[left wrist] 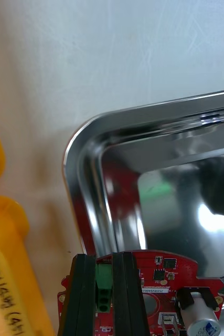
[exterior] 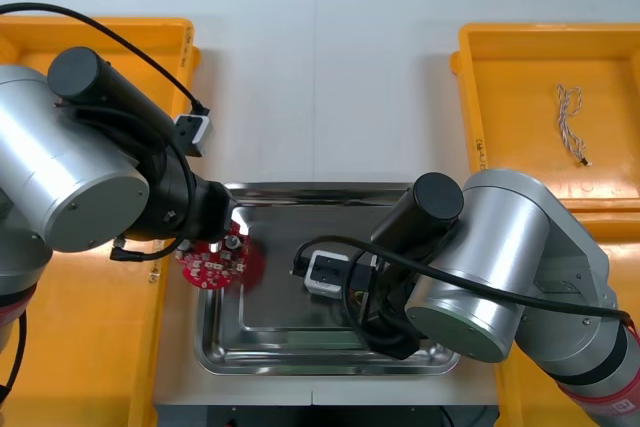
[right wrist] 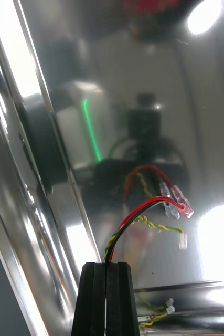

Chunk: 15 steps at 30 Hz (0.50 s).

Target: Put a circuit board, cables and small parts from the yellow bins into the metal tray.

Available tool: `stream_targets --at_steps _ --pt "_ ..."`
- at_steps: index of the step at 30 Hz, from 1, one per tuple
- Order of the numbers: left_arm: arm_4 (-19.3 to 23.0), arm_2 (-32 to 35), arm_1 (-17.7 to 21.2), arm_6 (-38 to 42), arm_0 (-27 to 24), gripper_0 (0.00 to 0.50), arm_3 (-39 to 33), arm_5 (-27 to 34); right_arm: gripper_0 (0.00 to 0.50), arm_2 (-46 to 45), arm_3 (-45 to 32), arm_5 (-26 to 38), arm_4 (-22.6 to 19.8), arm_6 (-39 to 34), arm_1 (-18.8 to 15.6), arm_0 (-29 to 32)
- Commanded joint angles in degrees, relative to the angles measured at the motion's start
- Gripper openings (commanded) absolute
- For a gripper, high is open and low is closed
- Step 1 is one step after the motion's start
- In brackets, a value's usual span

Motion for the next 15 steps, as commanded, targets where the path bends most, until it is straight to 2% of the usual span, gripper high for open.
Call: stream_targets --at_steps 1,7,12,14,15 --pt "-1.39 -2.53 -2.41 8.94 -2.07 0.0 -2.4 0.43 0.0 1.66 0.17 -1.27 0.55 1.16 1.19 0.66" --pt "-4.47 -5.25 -3.91 10.34 -1.28 0.0 -2.4 0.43 0.0 4.47 0.17 -2.59 4.42 0.64 1.1 0.66" --pt "-6.49 -6.75 -4.61 10.87 0.04 0.0 -2.4 0.43 0.001 3.77 0.17 -2.59 3.89 0.55 0.75 0.66" --pt "-7.63 -7.8 -4.79 11.05 0.48 0.0 -2.4 0.43 0.024 3.42 0.17 -2.59 3.8 0.46 0.57 0.66" --pt "-7.72 -8.07 -4.79 11.13 0.74 0.0 -2.4 0.43 0.06 3.24 0.17 -2.59 3.72 0.46 0.49 0.66"
